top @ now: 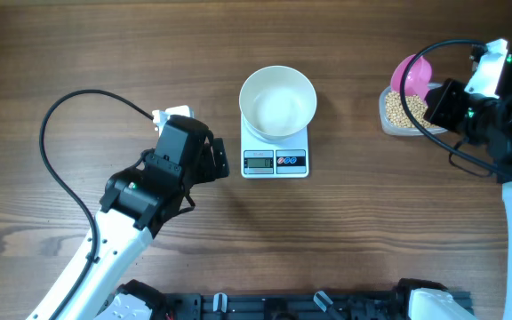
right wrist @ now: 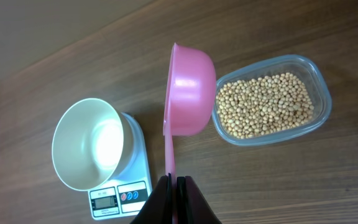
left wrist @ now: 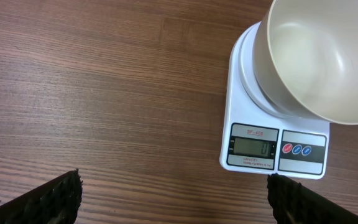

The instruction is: Scoop item into bowl and weigh 150g on scale

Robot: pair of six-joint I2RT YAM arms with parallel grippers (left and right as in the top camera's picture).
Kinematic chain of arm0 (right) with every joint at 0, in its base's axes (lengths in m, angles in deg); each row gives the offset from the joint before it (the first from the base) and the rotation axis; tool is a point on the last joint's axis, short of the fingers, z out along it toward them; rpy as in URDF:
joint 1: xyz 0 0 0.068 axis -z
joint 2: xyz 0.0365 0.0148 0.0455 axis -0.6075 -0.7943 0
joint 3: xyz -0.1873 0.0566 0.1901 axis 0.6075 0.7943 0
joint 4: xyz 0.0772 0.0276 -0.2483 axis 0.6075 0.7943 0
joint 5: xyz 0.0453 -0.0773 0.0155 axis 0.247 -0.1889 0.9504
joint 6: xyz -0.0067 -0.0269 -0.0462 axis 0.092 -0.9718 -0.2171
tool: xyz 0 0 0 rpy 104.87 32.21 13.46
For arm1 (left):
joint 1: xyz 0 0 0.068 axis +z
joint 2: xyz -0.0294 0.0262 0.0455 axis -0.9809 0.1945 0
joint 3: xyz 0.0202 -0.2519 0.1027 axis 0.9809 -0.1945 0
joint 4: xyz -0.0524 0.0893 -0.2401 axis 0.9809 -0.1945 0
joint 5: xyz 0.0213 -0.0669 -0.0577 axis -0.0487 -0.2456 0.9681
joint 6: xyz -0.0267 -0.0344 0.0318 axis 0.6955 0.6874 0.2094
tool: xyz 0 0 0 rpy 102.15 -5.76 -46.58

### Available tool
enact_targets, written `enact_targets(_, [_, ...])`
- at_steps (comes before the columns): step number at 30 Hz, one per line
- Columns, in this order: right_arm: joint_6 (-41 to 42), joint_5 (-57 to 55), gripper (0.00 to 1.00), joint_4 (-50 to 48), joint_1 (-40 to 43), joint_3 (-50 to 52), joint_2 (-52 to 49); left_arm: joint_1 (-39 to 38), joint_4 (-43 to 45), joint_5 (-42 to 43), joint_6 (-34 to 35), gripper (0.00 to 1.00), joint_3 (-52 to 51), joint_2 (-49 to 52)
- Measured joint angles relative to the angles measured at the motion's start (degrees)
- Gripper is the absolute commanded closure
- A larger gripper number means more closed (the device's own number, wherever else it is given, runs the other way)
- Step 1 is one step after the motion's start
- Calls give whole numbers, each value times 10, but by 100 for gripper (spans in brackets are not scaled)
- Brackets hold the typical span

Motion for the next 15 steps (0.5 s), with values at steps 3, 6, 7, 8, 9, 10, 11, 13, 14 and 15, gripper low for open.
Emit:
enact_targets(3, [4, -12, 96, -21, 0, 0, 0, 0, 0, 0, 0, 0, 0, 0])
enact_targets(6, [7, -23, 96, -69, 0, 0, 0, 0, 0, 0, 0, 0, 0, 0])
enact_targets(7, [8, -24, 96, -84, 0, 0, 0, 0, 0, 0, 0, 0, 0, 0])
enact_targets(8, [8, -26, 96, -95, 0, 0, 0, 0, 0, 0, 0, 0, 0, 0])
enact_targets(9, [8, -27, 96, -103, 0, 0, 0, 0, 0, 0, 0, 0, 0, 0])
enact_targets(10, [8, -28, 96, -106, 0, 0, 0, 0, 0, 0, 0, 0, 0, 0])
enact_targets(11, [8, -28, 96, -108, 0, 0, 0, 0, 0, 0, 0, 0, 0, 0])
enact_targets(13, [8, -28, 96, -111, 0, 0, 0, 0, 0, 0, 0, 0, 0, 0])
enact_targets(14, [8, -28, 96, -115, 0, 0, 0, 0, 0, 0, 0, 0, 0, 0])
enact_targets(15, [9, -29, 96, -121, 0, 0, 0, 0, 0, 0, 0, 0, 0, 0])
